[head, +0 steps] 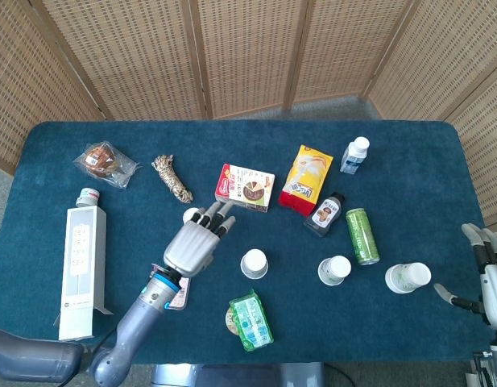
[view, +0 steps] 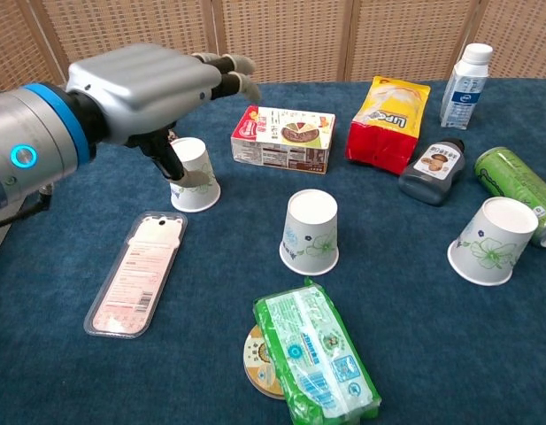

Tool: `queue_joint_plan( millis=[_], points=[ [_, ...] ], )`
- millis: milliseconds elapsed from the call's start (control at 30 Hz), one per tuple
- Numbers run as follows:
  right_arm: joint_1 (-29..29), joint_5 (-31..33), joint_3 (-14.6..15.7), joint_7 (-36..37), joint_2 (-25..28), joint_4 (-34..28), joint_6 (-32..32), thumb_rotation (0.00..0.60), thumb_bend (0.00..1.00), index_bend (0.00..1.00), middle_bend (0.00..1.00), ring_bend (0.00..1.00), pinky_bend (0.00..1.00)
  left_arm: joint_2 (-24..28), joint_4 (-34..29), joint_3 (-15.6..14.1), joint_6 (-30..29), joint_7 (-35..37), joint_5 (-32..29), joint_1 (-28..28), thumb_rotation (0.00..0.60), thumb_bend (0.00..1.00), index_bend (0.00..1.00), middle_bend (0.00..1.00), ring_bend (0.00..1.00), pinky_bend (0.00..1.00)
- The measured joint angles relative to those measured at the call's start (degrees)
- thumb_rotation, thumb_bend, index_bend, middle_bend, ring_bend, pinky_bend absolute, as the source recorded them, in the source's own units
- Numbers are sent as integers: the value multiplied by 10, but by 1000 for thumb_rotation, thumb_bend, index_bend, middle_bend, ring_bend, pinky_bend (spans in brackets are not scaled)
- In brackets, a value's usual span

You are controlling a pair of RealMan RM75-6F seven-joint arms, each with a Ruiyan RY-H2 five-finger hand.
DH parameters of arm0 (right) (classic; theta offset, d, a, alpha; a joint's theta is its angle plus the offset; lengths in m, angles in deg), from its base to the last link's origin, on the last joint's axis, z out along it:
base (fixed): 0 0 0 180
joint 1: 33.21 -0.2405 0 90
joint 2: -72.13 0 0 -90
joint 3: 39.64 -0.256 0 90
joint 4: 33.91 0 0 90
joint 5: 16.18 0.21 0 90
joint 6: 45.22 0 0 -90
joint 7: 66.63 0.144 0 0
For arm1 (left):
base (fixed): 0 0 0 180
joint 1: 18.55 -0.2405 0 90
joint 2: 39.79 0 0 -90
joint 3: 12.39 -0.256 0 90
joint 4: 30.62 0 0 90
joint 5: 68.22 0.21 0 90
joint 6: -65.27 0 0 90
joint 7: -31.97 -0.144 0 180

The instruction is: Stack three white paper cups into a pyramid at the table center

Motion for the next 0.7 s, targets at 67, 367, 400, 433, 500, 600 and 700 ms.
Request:
queue_joint_plan(
  millis=[67, 367, 400, 433, 500, 600, 700],
  points=[
    [0, -1, 1, -4, -2, -1, 0, 600, 78, 0, 0, 0, 0, 17, -4, 2, 1, 5, -7, 0, 600, 283, 127, 0, 0, 170],
    [-1, 0, 0, -4, -3, 1, 0, 600, 80, 0, 0, 0, 0, 52, 9, 7, 13, 2, -61, 7, 600, 282, 117, 0, 0, 134],
    [0, 0, 0, -3, -3, 1, 0, 600, 79, 0, 0, 0, 0, 53, 13, 7, 14, 1, -68, 8, 600, 282, 116, 0, 0, 133],
    [0, 1, 0, -2, -3, 1, 0, 600, 80, 0, 0, 0, 0, 54, 18, 7, 15, -1, -75, 10, 600, 282, 115, 0, 0, 133],
    [0, 3, -1, 0, -2, 2, 0, 600, 79, 0, 0, 0, 0, 53, 33, 6, 16, -4, -90, 13, 600, 282, 115, 0, 0, 134],
    [-1, 6, -2, 1, -2, 4, 3, 600, 80, 0, 0, 0, 0, 48, 52, 5, 17, -6, -113, 17, 600, 277, 112, 0, 0, 137],
    [-2, 7, -3, 2, -2, 5, 4, 600, 80, 0, 0, 0, 0, 41, 70, 4, 18, -6, -135, 20, 600, 265, 101, 0, 0, 140]
  ],
)
